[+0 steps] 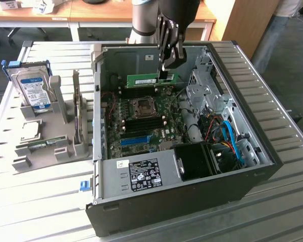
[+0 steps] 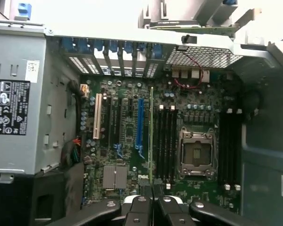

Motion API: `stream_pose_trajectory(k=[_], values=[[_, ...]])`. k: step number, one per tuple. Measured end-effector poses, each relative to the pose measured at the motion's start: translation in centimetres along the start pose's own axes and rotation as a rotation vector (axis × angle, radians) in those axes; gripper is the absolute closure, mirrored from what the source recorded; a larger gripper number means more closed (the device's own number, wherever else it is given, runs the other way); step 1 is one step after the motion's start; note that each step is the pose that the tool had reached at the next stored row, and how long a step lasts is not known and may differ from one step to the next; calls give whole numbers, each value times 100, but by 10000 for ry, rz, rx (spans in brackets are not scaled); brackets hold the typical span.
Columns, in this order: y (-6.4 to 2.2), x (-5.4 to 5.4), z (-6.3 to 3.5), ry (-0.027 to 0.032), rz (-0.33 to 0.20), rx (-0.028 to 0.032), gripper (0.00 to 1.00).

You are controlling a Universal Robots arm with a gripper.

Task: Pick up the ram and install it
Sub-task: 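Pick up the ram and move it above insertion slot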

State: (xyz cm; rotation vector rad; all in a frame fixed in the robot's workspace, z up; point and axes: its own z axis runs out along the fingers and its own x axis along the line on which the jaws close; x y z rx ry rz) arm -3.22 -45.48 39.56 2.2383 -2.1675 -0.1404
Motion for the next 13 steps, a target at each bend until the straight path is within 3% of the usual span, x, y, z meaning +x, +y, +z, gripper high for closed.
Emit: stream_pose_trajectory(k=[2, 6, 10, 13], values=[[1, 0, 0, -52, -6, 13, 88], [3, 0, 0, -55, -3, 14, 88], [16, 0, 1, -107, -16, 98, 88], [16, 0, 1, -107, -17, 99, 88]])
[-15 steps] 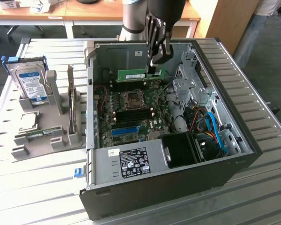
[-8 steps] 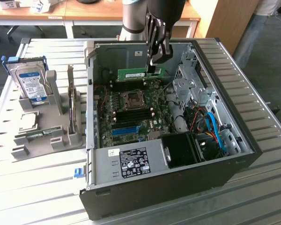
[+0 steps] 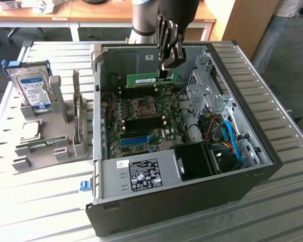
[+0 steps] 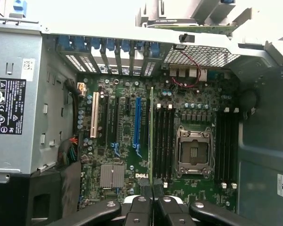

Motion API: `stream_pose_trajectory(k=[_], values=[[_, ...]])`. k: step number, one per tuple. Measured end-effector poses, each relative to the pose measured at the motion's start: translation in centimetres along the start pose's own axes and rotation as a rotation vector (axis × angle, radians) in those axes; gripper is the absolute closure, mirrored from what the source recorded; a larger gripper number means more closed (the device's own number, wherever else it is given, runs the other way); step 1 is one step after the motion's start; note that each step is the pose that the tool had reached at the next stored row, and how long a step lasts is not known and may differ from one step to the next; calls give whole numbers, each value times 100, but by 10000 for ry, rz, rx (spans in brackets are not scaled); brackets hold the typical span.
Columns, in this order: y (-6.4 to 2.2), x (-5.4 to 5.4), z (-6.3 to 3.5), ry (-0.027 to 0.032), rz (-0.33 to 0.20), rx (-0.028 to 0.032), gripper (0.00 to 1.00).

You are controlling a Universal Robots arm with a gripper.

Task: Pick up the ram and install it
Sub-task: 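Pick up the ram and move it above insertion slot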

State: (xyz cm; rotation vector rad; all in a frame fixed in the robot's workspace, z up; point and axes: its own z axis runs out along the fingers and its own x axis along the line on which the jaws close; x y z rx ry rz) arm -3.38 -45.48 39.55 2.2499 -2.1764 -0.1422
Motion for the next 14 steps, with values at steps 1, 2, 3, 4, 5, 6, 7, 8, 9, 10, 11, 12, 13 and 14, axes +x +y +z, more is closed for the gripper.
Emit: stream_pose_trajectory(k=[1, 2, 3, 4, 5, 6, 7, 8, 9, 10, 11, 12, 13, 14], values=[[0, 0, 0, 0, 0, 0, 88], [0, 0, 0, 0, 0, 0, 88], [0, 0, 0, -1, 0, 0, 88], [0, 1, 5, -9, -1, 5, 88], [0, 1, 12, -21, -1, 10, 88], [-1, 1, 19, -26, -3, 13, 88], [-2, 2, 26, -26, -3, 14, 88], [-2, 2, 36, -26, -2, 15, 88], [-3, 3, 48, -28, -3, 15, 88], [-4, 4, 62, -27, -3, 15, 88], [-5, 5, 80, -27, -3, 15, 88], [-7, 6, 98, -29, -3, 16, 88], [-8, 7, 116, -30, -3, 15, 88], [-9, 8, 134, -33, -2, 15, 88]])
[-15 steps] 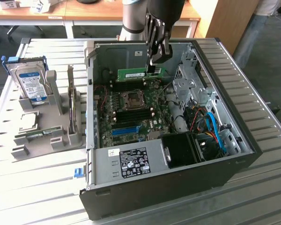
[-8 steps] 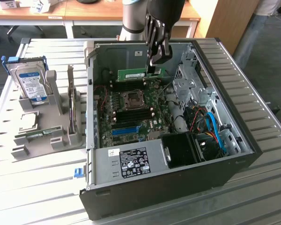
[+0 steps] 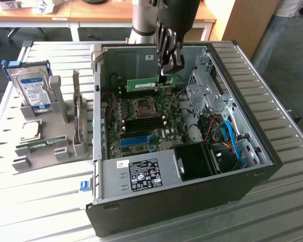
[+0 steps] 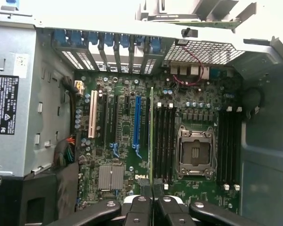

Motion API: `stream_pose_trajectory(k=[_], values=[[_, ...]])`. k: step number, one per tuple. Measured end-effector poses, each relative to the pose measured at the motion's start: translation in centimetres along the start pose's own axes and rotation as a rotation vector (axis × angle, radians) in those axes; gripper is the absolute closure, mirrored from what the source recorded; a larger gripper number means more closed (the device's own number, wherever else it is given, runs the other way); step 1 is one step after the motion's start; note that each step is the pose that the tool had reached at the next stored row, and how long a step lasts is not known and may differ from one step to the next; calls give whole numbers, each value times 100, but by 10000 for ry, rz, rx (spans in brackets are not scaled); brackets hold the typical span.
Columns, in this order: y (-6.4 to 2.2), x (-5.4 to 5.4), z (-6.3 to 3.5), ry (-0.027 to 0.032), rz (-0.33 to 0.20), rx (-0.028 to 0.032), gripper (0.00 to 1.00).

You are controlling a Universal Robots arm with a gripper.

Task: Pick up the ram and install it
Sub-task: 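Pick up the ram and move it above insertion slot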

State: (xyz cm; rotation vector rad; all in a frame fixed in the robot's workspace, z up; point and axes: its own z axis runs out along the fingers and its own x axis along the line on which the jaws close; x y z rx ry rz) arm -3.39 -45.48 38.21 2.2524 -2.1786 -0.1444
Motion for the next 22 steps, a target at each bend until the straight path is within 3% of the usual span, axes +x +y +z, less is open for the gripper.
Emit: stream_pose_trajectory(k=[8, 14, 22], values=[[-9, 8, 134, -2, -1, 0, 88], [-10, 4, 140, -3, 0, 1, 88], [-8, -153, 165, -2, -1, 0, 88]])
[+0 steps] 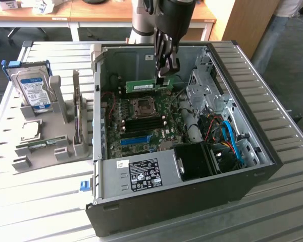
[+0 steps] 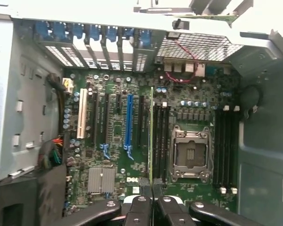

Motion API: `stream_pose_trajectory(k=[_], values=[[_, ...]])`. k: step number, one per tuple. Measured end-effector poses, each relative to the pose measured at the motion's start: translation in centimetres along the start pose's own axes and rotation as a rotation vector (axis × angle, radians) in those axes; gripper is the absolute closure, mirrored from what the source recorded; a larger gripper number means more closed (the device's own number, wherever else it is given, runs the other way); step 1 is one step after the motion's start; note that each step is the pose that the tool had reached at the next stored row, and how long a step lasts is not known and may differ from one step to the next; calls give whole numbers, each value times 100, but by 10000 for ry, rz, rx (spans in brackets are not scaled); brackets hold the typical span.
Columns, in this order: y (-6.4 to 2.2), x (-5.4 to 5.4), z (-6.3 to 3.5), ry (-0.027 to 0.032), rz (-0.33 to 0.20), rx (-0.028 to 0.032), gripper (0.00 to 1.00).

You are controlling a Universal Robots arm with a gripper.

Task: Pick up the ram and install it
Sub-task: 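Pick up the ram and move it above insertion slot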

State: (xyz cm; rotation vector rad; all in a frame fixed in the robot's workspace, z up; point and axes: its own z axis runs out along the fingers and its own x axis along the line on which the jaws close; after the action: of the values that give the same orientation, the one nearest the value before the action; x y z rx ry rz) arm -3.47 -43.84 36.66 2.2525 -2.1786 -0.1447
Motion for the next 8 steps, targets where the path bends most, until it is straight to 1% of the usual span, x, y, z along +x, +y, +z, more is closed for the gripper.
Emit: stream_pose_trajectory(k=[8], values=[[5, -169, 28, 0, 0, 0, 88]])
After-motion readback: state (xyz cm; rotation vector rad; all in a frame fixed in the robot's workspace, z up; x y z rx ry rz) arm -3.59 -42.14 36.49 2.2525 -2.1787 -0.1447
